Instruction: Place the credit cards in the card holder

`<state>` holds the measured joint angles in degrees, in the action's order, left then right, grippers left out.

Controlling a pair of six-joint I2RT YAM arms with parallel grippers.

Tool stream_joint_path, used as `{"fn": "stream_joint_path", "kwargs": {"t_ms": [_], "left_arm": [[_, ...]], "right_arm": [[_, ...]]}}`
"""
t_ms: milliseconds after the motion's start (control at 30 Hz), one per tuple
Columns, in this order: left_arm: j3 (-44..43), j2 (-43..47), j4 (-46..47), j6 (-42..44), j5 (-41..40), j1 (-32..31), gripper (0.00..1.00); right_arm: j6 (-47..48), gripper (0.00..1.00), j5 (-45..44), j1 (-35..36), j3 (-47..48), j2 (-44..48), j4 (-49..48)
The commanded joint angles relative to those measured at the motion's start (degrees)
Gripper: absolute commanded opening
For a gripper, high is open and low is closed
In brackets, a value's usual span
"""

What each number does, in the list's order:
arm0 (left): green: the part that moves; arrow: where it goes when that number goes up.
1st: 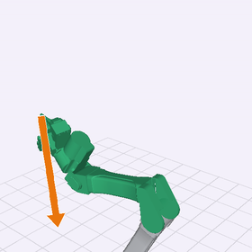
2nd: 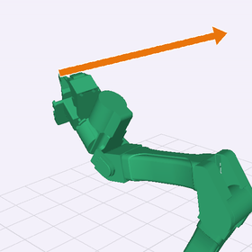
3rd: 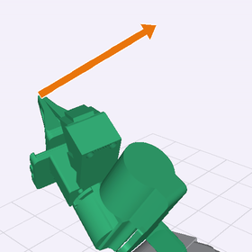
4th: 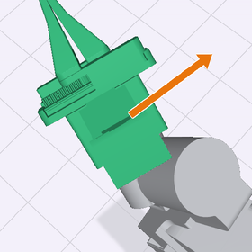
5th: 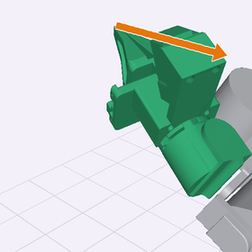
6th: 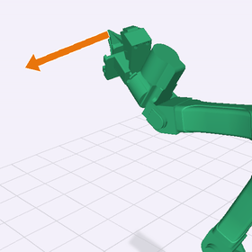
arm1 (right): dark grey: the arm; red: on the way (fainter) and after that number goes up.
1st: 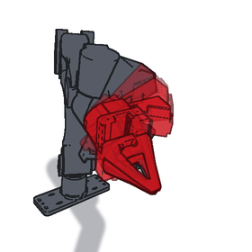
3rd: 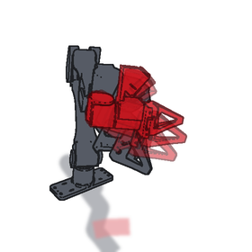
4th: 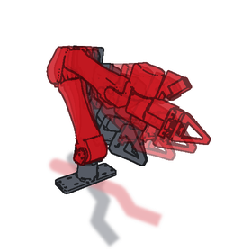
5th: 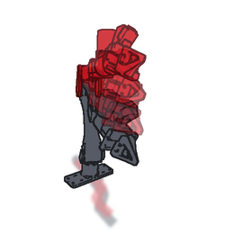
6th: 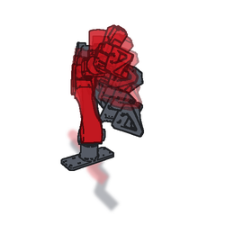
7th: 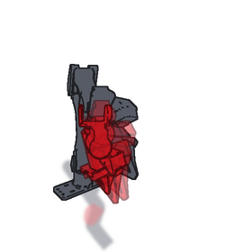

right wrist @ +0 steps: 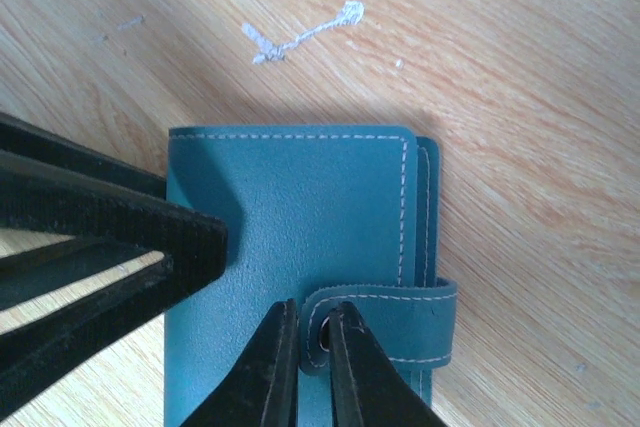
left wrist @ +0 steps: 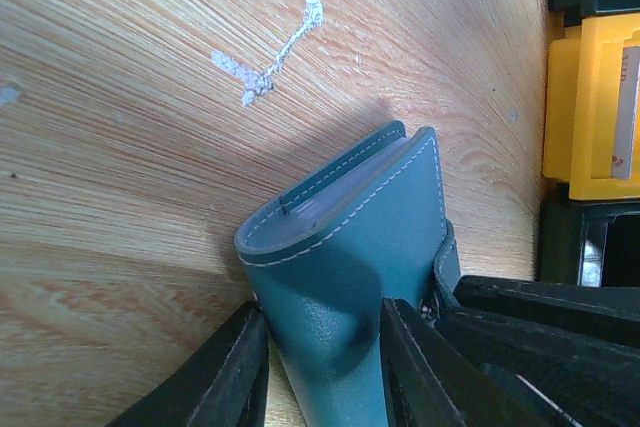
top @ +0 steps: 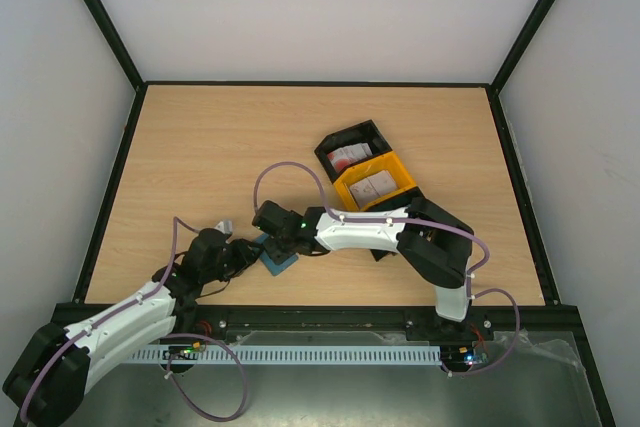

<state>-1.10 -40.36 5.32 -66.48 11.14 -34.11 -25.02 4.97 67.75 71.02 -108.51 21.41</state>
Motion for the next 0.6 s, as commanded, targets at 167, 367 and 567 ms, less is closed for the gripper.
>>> {"fn": "stream_joint_path", "kwargs": {"t_ms": [167, 367, 567], "left_arm": [[2.83, -0.15, -1.61, 0.12, 0.03, -0.19, 0.33], [2.92, -0.01, -1.55, 0.13, 0.11, -0.2, 0.33], [3.1, -0.24, -1.18, 0.1, 0.16, -0.17, 0.33]], "right_arm": [[-2.05, 0.07, -2.16, 0.19, 2.19, -0.3, 1.45], [-2.01, 0.02, -1.92, 0.11, 2.1, -1.26, 1.87], [-1.79, 0.02, -0.54, 0.11, 2.07, -1.73, 1.76]]}}
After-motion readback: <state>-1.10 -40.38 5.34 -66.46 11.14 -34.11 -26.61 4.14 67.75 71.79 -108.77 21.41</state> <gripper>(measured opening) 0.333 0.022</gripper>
